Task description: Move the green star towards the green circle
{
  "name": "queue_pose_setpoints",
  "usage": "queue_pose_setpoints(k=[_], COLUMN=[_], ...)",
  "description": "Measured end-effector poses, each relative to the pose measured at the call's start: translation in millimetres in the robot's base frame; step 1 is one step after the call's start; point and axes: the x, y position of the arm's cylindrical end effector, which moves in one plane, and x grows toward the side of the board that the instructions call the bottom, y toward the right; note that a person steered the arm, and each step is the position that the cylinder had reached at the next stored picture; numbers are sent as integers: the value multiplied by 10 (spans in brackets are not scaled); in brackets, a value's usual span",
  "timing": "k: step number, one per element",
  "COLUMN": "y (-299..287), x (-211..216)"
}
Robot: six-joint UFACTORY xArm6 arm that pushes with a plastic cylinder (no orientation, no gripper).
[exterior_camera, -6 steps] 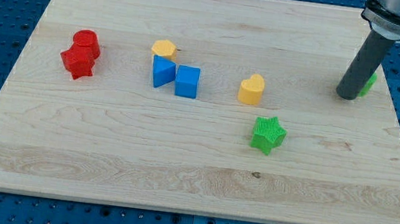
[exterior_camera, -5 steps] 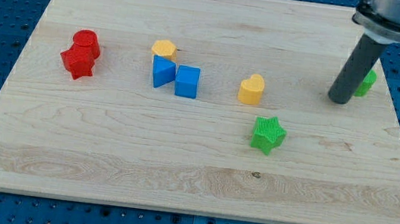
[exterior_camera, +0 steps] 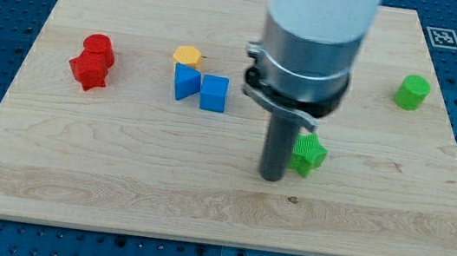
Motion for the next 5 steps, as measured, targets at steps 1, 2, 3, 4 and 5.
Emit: queue_pose_setpoints(k=[1,2,3,4,5], y=[517,981,841,438,136], x=[-300,-595,-553,-502,-507])
